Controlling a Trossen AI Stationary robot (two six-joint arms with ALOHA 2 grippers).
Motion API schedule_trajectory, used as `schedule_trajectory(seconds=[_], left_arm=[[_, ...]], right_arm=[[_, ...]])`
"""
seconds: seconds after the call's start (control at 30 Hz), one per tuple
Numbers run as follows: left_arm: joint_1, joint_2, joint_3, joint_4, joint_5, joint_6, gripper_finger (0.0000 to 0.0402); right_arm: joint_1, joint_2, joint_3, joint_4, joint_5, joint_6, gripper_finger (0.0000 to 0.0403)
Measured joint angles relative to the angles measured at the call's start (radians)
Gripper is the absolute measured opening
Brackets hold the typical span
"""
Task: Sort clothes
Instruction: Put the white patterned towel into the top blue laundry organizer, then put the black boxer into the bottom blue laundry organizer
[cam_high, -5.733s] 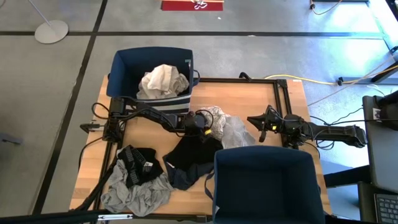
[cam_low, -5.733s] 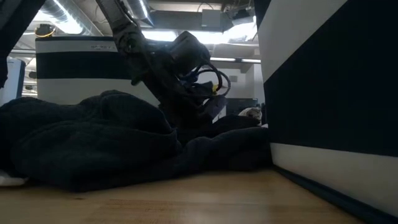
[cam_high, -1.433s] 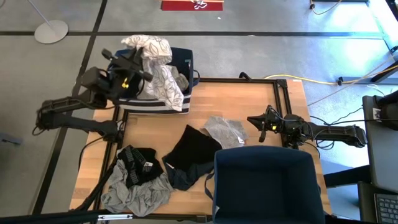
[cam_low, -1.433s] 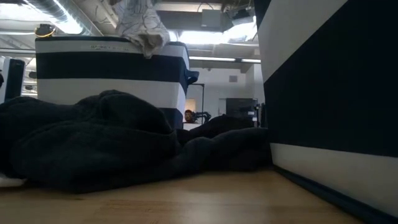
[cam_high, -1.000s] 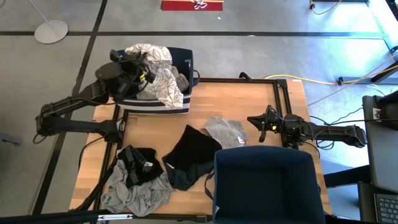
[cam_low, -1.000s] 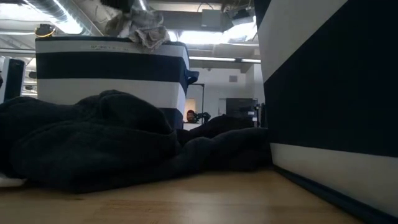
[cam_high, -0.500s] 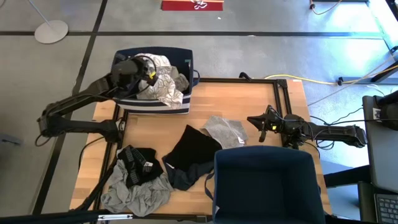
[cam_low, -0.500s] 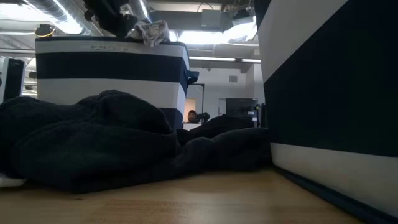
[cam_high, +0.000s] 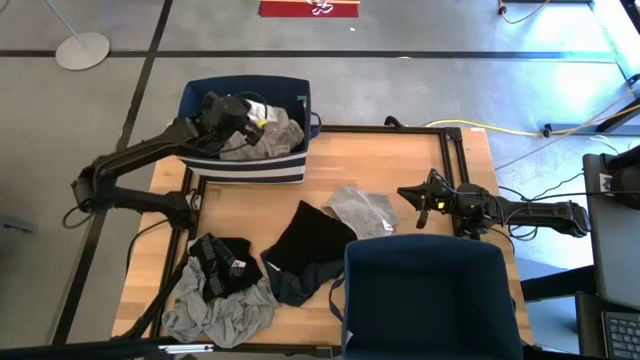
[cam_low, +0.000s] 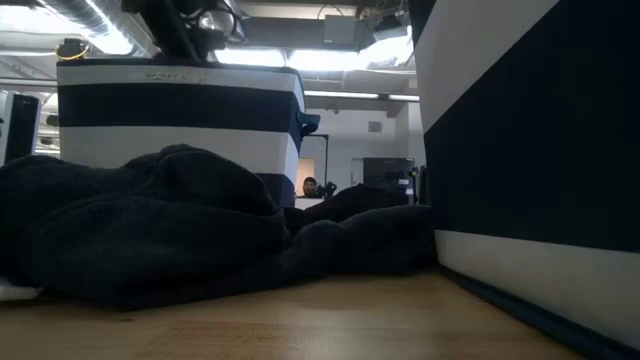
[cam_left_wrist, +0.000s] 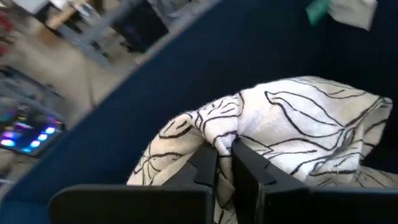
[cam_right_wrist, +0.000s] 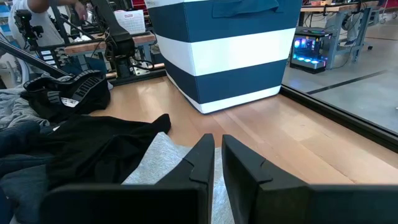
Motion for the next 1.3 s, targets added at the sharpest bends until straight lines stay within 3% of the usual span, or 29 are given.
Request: schedule_trajectory(seconds=[0.23,0.5,1.0,1.13,1.3], left_arm=[[0.044,0.021,0.0,-0.012,0.161,-0.058,0.0017],[0.066,0.021,0.0,-0.016,0.236,-0.104,0.0023],[0.065,0.021,0.0,-0.017,0.286,-0.08,0.0189],[0.062,0.015,0.025,-0.04,0.288,-0.113,0.0209],[0.043,0.011,0.127,-0.174,0.371,-0.177,0.0209]], right_arm=[[0.0,0.0,0.0,-0.001,0.0,0.0,0.0035],[0.0,0.0,0.0,-0.002,0.0,0.0,0.0035],[0.0,0.0,0.0,-0.002,0.0,0.0,0.0035],[0.0,0.0,0.0,-0.002,0.0,0.0,0.0035],[0.0,0.0,0.0,-0.002,0.0,0.0,0.0035]])
